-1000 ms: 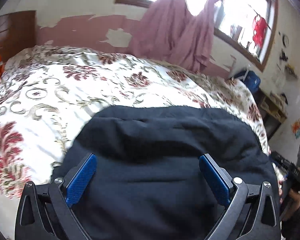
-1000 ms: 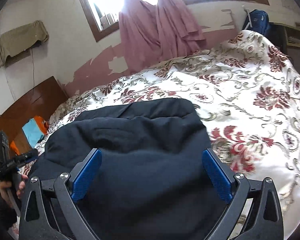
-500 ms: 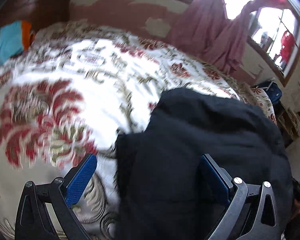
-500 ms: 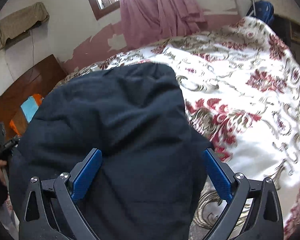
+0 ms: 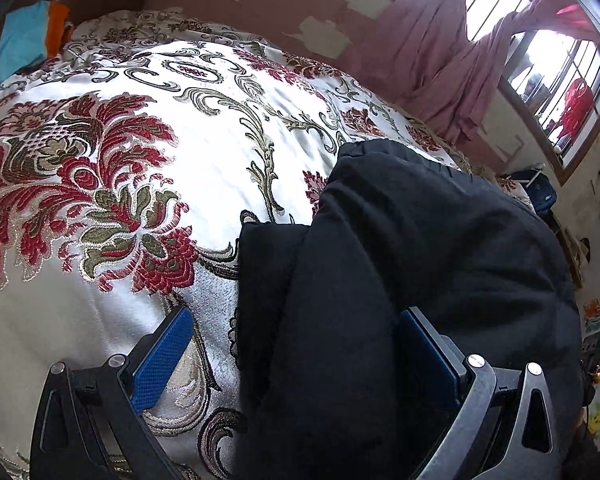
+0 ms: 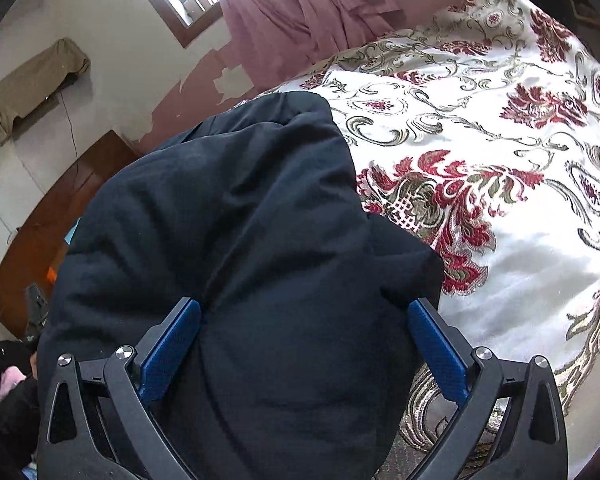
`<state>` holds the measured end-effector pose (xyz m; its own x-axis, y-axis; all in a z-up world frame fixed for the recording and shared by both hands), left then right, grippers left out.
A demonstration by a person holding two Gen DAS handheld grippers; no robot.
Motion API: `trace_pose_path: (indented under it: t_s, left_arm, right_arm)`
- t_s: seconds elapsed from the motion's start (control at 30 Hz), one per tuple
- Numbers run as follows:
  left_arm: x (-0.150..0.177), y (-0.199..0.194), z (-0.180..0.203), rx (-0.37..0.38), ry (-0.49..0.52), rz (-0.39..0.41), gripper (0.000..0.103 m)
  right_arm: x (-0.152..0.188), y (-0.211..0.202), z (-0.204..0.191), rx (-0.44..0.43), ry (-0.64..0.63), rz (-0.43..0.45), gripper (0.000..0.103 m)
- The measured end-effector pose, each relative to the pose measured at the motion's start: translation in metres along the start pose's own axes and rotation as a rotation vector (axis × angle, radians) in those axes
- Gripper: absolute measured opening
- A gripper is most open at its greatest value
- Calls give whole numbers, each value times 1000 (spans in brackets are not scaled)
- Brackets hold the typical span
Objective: Fold large clothes
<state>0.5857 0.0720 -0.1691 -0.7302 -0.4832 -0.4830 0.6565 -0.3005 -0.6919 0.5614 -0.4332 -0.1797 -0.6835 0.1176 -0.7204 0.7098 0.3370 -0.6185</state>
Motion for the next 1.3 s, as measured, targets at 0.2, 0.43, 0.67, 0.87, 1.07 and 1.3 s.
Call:
trace_pose_path:
  t_s: [0.2, 0.43, 0.67, 0.87, 1.07, 1.3]
  left_arm:
    - [1, 0, -1, 3, 8, -1, 103]
    - [4, 2, -2, 11, 20, -33, 103]
    - [7, 4, -1, 23, 42, -84, 103]
    - [18, 3, 4, 77, 104, -168, 103]
    - [29, 5, 9, 173, 114, -246, 103]
    - [24, 24, 16, 196, 57, -345, 103]
  right_arm:
    - [6, 1, 6, -7, 30, -1, 101]
    - [11, 2, 14, -9, 57, -10, 101]
    - [16, 6, 22, -44, 104, -24, 102]
    - [21, 16, 23, -121, 157, -44, 102]
    - [25, 26, 21, -200, 203, -64, 102]
    - [24, 36, 22, -265, 243, -80, 102]
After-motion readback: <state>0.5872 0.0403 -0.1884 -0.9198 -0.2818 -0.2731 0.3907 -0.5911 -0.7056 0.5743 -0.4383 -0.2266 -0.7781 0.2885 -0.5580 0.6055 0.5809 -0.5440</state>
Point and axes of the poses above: each gripper's, at about its wrist camera, not at the fingertips, and y roughly the way its jaws point, z to its right, x to its underside, the point moved 10 cm from there along y, roughly the way its jaws point, and after that the axes turned 13 degrees about -y, right-handed, at the moved point
